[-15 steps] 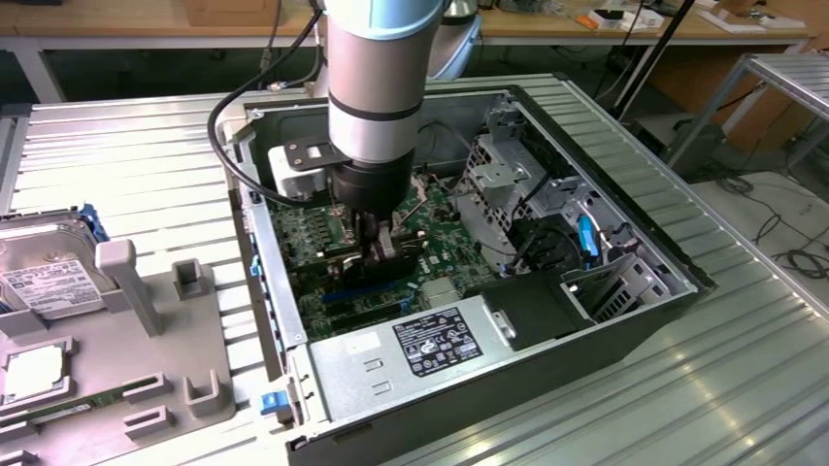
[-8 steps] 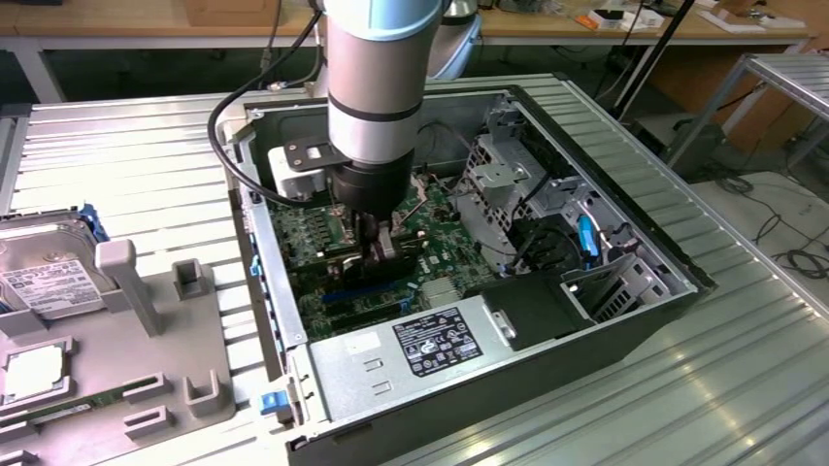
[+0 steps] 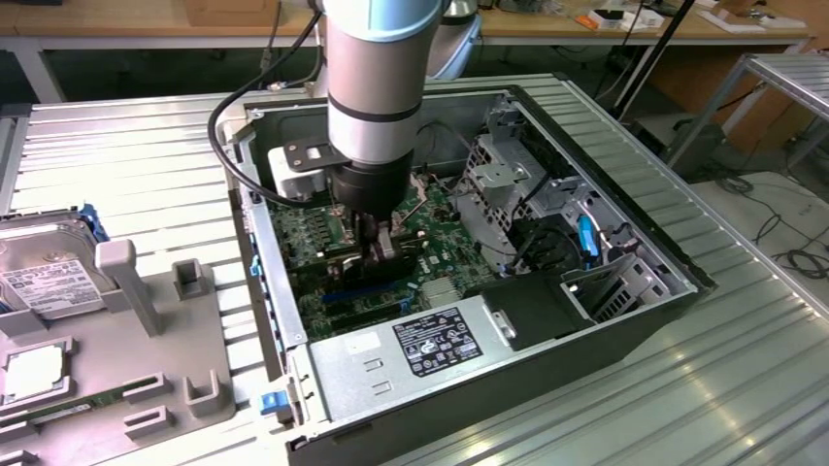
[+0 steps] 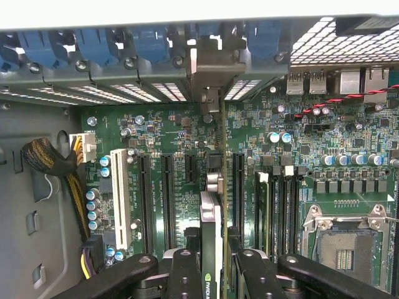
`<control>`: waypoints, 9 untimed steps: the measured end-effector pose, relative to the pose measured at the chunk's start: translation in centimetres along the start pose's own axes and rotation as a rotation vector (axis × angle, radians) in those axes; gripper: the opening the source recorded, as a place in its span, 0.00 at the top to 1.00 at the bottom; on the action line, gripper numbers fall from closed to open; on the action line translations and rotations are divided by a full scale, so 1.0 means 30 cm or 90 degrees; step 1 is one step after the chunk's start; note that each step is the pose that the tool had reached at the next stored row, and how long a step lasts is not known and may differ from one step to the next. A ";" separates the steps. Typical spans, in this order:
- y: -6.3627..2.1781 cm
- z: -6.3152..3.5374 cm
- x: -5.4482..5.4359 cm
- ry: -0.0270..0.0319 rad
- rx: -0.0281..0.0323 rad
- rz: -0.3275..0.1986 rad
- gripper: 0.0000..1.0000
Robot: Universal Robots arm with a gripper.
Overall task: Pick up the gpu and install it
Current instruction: 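Insert the gpu into the slot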
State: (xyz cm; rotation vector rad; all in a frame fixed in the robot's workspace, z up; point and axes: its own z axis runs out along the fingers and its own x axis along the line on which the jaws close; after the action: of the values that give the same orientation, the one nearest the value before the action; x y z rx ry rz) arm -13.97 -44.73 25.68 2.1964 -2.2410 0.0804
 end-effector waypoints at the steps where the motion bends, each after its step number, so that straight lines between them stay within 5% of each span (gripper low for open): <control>1: 0.000 0.001 0.000 0.0000 0.0000 0.000 0.73; 9: 0.000 0.009 0.000 -0.0003 0.0004 0.000 0.73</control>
State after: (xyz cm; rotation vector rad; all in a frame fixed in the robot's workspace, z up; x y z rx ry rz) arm -13.97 -44.75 25.40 2.1969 -2.2415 0.0807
